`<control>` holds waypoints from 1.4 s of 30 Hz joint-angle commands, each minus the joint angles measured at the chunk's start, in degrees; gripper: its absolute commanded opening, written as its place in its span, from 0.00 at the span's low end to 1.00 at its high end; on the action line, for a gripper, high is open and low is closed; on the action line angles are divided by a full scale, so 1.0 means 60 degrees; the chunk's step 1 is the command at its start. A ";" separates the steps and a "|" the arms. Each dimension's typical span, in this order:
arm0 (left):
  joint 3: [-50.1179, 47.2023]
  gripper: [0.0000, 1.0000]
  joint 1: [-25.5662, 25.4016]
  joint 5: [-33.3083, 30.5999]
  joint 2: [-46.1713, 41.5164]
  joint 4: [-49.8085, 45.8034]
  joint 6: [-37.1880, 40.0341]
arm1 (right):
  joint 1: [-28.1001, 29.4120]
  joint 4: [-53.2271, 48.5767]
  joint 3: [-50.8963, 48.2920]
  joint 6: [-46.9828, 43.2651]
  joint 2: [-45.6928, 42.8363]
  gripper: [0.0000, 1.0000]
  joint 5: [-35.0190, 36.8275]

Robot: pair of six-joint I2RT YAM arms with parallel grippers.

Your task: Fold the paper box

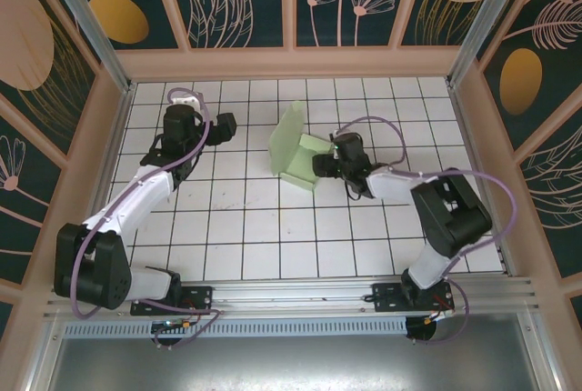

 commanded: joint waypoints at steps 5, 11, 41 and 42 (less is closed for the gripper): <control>0.0316 0.99 -0.0048 0.0338 0.0209 0.0528 -0.0128 | -0.0611 0.0809 -0.1134 0.1344 -0.1039 0.72 0.0216; 0.0301 0.99 -0.0044 0.0258 0.0278 0.0528 -0.0113 | -0.0262 0.1229 -0.1670 0.1379 -0.0611 0.59 -0.0521; 0.1749 0.87 -0.1834 -0.3894 0.2138 -0.2968 -0.3877 | 0.1878 0.3540 -0.1395 -0.0013 -0.0886 0.68 0.0674; 0.1953 0.84 -0.2018 -0.3897 0.2408 -0.3156 -0.4123 | 0.1776 0.3521 -0.1476 0.0011 -0.0972 0.68 0.0750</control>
